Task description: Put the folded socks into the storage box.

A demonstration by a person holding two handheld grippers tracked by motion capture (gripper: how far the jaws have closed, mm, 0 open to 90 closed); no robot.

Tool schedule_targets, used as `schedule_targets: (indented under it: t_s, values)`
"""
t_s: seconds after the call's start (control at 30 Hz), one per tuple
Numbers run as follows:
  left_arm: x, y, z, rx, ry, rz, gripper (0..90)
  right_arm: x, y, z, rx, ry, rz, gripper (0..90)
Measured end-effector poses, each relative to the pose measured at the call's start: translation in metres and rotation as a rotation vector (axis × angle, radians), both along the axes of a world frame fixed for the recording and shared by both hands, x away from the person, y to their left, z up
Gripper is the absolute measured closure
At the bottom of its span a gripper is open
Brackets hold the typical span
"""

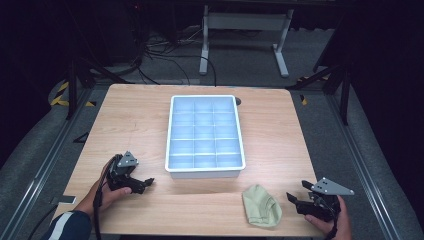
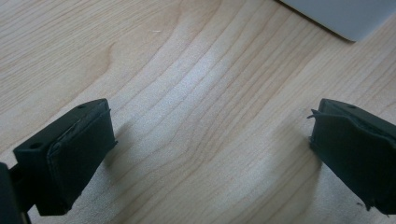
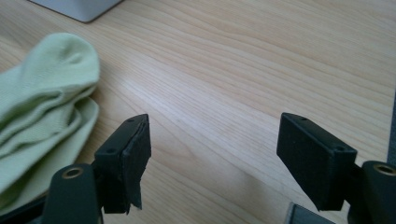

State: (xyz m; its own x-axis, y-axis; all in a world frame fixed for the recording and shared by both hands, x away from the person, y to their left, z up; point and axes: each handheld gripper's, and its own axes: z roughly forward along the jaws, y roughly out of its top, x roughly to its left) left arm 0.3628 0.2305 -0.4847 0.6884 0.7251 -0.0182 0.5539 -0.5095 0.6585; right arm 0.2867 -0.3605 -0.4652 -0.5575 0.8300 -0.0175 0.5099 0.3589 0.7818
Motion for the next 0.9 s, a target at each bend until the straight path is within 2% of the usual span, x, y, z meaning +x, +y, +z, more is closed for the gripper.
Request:
schedule_targets:
  t_s: [0.37, 0.5, 0.9]
  values:
    - [0.0, 0.0, 0.0, -0.002, 0.0, -0.002, 0.0, -0.001, 0.012, 0.002, 0.005, 0.015, 0.034, 27.3]
    - [0.0, 0.0, 0.0, -0.002, 0.0, -0.002, 0.0, -0.003, 0.019, 0.003, -0.006, 0.012, 0.058, 27.4]
    - [0.0, 0.0, 0.0, 0.0, -0.001, -0.002, 0.0, -0.007, 0.03, 0.015, 0.032, -0.004, 0.112, 28.0]
